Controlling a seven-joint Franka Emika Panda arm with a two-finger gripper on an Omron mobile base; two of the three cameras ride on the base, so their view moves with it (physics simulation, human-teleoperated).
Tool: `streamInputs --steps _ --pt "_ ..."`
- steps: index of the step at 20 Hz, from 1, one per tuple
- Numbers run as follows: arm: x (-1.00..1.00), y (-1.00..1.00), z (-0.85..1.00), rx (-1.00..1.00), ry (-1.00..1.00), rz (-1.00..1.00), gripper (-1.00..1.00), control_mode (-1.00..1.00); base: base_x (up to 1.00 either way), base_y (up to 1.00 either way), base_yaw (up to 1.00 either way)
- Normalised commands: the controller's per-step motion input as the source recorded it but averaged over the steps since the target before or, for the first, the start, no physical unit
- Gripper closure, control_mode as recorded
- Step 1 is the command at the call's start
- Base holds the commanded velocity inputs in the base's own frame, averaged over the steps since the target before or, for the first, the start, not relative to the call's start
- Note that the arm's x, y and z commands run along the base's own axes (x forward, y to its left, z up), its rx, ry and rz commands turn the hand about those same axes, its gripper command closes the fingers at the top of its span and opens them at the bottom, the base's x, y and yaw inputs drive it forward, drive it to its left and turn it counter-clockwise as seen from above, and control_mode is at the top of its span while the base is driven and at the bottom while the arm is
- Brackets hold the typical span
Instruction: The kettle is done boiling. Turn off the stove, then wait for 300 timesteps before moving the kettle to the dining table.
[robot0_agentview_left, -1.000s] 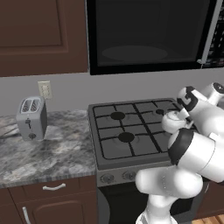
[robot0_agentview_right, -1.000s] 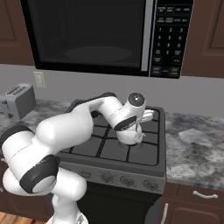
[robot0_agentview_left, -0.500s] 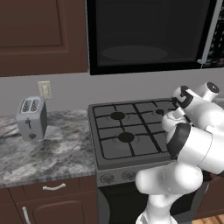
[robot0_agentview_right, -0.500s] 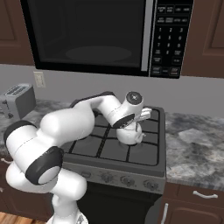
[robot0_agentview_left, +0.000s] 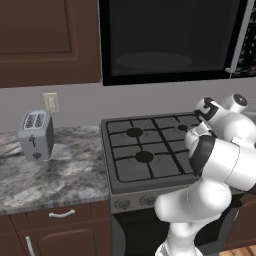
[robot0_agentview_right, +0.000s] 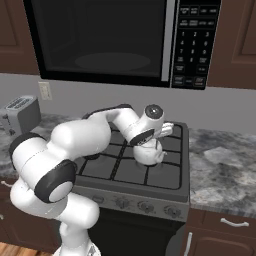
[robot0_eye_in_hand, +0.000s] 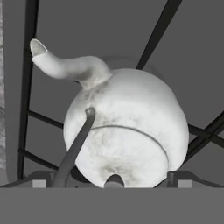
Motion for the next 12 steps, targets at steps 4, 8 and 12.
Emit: streamInputs --steps 4,8,12 --pt "0.08 0.0 -0.06 0.0 0.0 0.0 -1.0 -1.0 0.0 0.0 0.0" --pt "0.08 0.0 -0.05 0.0 0.0 0.0 -1.0 -1.0 0.0 0.0 0.0" --pt "0.0 0.02 -0.23 0.0 0.0 0.0 1.0 -1.0 0.0 0.0 0.0"
